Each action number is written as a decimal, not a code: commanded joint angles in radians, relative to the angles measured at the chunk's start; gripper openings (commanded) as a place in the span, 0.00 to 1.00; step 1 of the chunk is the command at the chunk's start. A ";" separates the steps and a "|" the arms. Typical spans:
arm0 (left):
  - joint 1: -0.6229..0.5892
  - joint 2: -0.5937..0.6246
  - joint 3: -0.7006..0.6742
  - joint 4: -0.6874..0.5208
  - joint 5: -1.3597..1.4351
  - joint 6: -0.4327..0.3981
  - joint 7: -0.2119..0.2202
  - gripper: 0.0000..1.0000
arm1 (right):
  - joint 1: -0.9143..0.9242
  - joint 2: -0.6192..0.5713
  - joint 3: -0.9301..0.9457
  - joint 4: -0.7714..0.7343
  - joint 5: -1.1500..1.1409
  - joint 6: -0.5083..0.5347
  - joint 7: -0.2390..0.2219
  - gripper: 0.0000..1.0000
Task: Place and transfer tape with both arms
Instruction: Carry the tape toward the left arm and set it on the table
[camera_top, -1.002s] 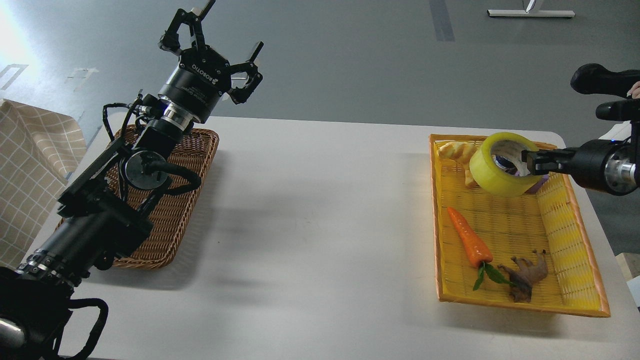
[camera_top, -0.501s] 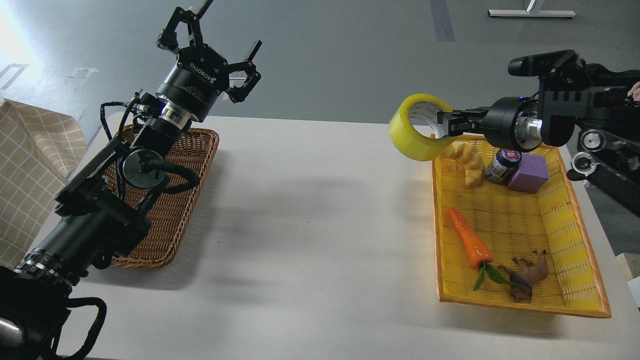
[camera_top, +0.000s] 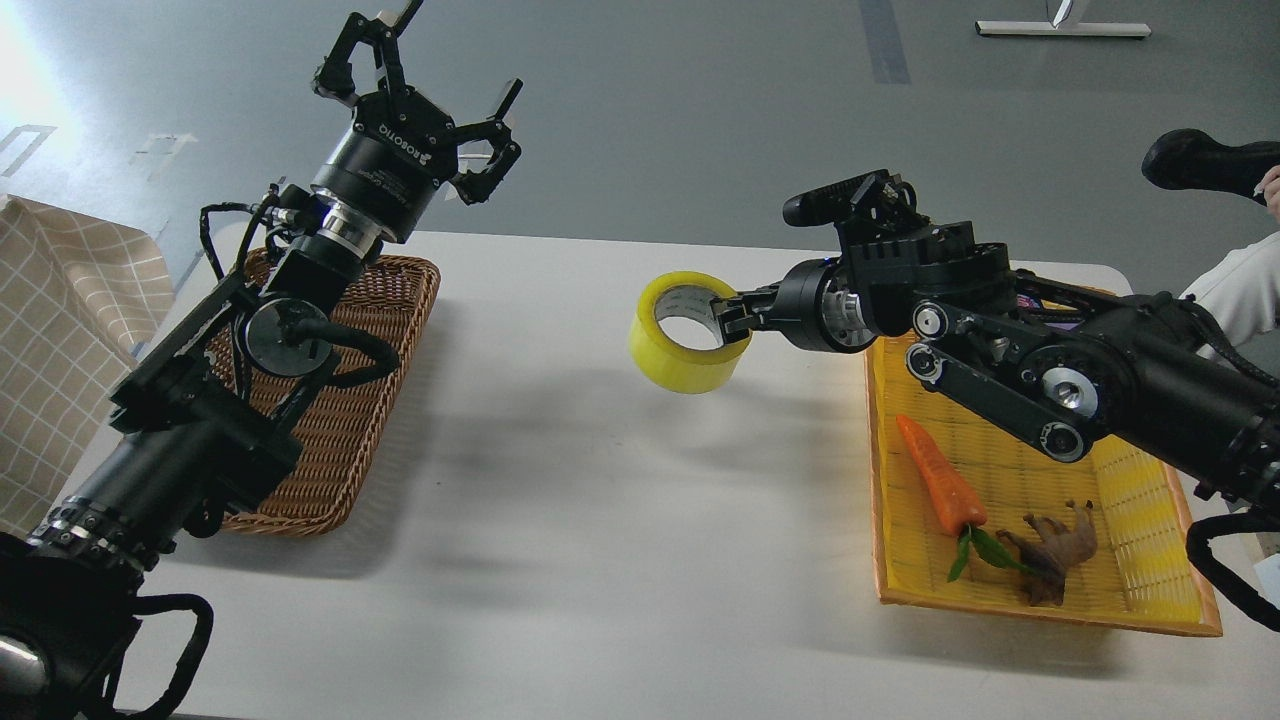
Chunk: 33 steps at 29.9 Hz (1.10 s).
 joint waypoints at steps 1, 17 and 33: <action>0.000 0.001 0.000 0.000 0.000 0.000 -0.002 0.98 | 0.009 0.045 -0.031 -0.028 -0.021 0.000 0.000 0.00; 0.000 0.000 -0.003 0.000 0.000 0.000 -0.003 0.98 | 0.000 0.131 -0.067 -0.066 -0.114 0.000 -0.002 0.00; 0.002 0.000 -0.003 -0.003 0.000 0.000 -0.003 0.98 | -0.045 0.151 -0.069 -0.106 -0.114 0.000 -0.002 0.00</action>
